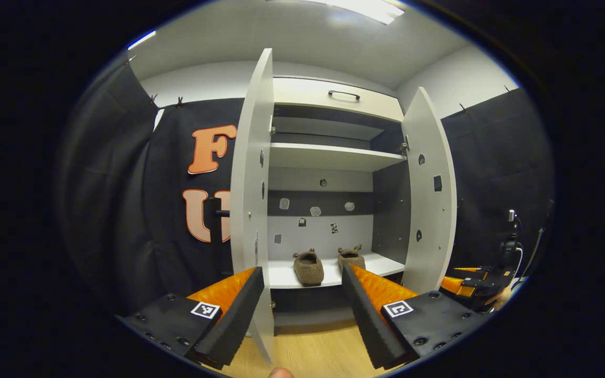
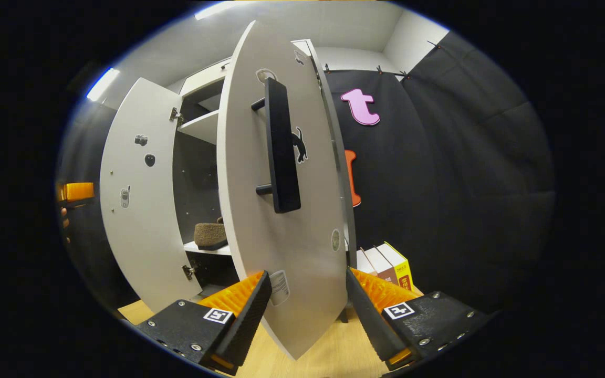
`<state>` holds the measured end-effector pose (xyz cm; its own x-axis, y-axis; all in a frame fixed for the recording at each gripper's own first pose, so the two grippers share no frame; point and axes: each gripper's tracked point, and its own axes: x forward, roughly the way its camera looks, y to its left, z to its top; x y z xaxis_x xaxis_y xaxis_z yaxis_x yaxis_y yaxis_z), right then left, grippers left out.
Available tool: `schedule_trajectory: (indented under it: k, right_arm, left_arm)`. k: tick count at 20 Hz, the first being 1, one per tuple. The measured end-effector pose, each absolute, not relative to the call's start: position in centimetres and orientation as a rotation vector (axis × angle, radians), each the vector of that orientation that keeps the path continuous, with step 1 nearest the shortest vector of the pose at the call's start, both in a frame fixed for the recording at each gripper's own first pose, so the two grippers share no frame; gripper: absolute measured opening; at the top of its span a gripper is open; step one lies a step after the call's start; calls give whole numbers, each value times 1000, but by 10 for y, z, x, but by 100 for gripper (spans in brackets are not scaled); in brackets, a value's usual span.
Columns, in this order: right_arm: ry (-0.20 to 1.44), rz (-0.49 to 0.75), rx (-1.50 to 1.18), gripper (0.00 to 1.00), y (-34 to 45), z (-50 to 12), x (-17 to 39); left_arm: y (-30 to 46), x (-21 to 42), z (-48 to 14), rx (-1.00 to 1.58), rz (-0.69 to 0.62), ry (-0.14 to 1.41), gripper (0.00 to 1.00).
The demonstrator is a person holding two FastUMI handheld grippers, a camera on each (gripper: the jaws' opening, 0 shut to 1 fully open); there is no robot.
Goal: Grab one shoe with the right hand and put it into the shoe cabinet, grab the other shoe with the left hand and put it into the shoe cabinet; then close the right door with the right hand and the left door with the left hand.
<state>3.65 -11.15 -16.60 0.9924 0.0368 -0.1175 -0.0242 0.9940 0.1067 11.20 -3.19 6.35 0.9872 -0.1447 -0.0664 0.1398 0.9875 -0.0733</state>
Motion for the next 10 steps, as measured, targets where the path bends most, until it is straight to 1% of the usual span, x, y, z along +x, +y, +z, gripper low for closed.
schedule_trajectory:
  k: [2,3,4,6,9,10]
  right_arm:
    - [116,39,106,89,-103,-166,43]
    - [115,44,105,89,-98,-168,46]
    - [114,49,105,89,-94,-168,50]
    - [119,62,111,89,-85,-169,56]
    - [137,113,154,90,-64,-171,62]
    - [138,124,161,84,-61,-169,63]
  left_arm:
    - [-21,109,62,-64,-121,70,97]
    - [-16,109,62,-62,-113,68,95]
    - [-11,107,61,-60,-107,66,97]
    - [-1,103,59,-59,-94,64,97]
    - [15,100,52,-63,-75,71,96]
    - [22,101,49,-65,-66,75,97]
